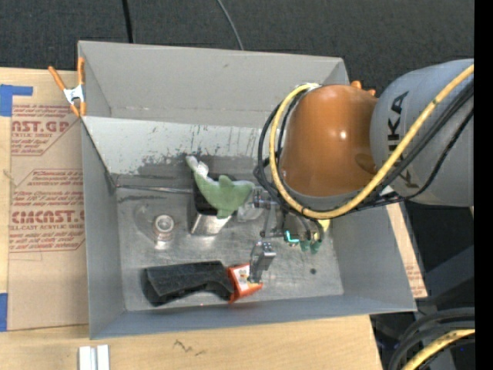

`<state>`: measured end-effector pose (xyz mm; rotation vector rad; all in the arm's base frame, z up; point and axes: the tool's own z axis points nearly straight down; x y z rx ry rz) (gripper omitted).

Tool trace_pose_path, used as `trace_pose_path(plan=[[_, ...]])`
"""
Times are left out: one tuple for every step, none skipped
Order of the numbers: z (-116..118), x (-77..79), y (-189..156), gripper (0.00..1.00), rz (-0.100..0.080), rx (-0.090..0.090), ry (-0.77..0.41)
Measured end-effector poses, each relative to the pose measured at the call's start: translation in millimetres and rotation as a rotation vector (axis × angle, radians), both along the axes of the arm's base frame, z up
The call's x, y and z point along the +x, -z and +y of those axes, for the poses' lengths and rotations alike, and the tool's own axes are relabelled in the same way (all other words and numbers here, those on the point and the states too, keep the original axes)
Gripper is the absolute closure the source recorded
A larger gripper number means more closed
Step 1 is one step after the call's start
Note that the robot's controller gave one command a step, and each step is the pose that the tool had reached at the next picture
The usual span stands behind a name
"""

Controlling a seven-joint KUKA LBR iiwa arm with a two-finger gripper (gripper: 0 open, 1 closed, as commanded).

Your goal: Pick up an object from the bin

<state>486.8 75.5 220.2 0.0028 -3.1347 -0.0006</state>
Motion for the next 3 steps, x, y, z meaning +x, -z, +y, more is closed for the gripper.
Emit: trace_pose_path(plan=[[0,1.7,-3,0.00,-0.008,0.001,0.001],[24,7.5,45,0.00,-0.014,0.001,0.030],[40,34.0,94,0.00,-0.009,0.001,0.173]])
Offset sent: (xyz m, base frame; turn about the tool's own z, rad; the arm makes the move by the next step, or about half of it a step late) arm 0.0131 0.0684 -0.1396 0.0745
